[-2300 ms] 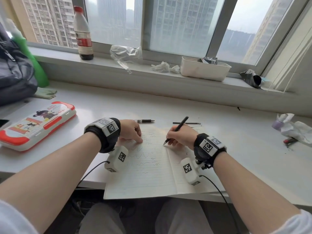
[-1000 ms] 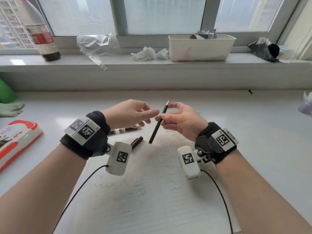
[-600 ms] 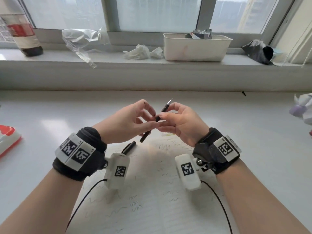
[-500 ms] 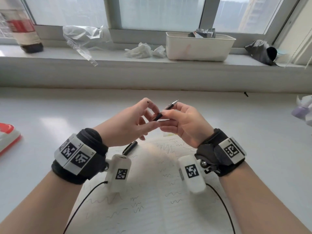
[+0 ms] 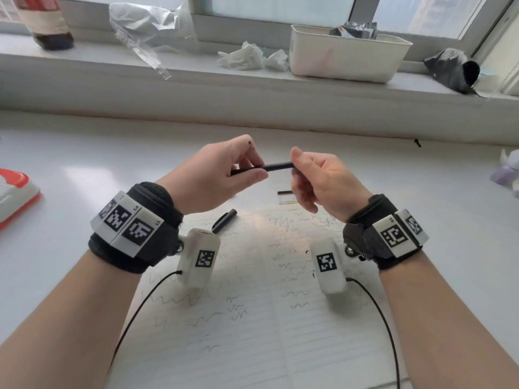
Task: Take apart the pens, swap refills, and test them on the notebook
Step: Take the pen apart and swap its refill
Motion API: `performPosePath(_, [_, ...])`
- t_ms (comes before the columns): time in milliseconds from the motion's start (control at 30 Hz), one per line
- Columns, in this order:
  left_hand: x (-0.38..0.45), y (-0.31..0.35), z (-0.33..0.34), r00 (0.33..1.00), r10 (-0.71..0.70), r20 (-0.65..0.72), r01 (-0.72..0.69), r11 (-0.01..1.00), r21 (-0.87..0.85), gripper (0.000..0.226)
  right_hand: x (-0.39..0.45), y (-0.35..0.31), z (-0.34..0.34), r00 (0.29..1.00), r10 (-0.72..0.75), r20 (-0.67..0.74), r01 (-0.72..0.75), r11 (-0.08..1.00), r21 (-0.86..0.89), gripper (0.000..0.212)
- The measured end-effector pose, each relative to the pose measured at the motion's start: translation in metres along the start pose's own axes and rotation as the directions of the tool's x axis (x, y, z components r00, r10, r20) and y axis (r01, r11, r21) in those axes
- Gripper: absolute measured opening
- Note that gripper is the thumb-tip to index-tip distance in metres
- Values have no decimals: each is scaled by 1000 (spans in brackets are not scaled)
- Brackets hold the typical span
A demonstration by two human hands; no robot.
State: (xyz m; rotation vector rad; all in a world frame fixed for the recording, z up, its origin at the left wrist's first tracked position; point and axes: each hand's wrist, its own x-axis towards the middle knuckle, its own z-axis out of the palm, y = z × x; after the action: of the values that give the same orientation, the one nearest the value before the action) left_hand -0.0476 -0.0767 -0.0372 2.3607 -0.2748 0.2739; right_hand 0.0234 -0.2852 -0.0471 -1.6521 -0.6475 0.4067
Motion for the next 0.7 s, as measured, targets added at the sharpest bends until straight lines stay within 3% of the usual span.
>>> performPosePath(200, [0,6,-1,1000,-4,16,3,998,64,14,0,-1,0,1000,-5,16,5,1000,-10,45])
performPosePath(367, [0,3,-2,997,-36,67,28,993,115,14,0,1,-11,997,21,79,-12,993,-118,27])
performPosePath(500, [-1,3,-2,992,-44,115,34,995,90,10,-1,3,-13,997,56,48,-53,997,-65,31])
performPosePath(600, [-2,3,-1,986,-54,156,40,995,92,8,-1,2,-12,997,54,47,-53,998,-26,8])
performPosePath(700, [-1,3,-2,981,-36,189,22,997,76,4,-1,1,-14,998,54,35,-55,998,33,9])
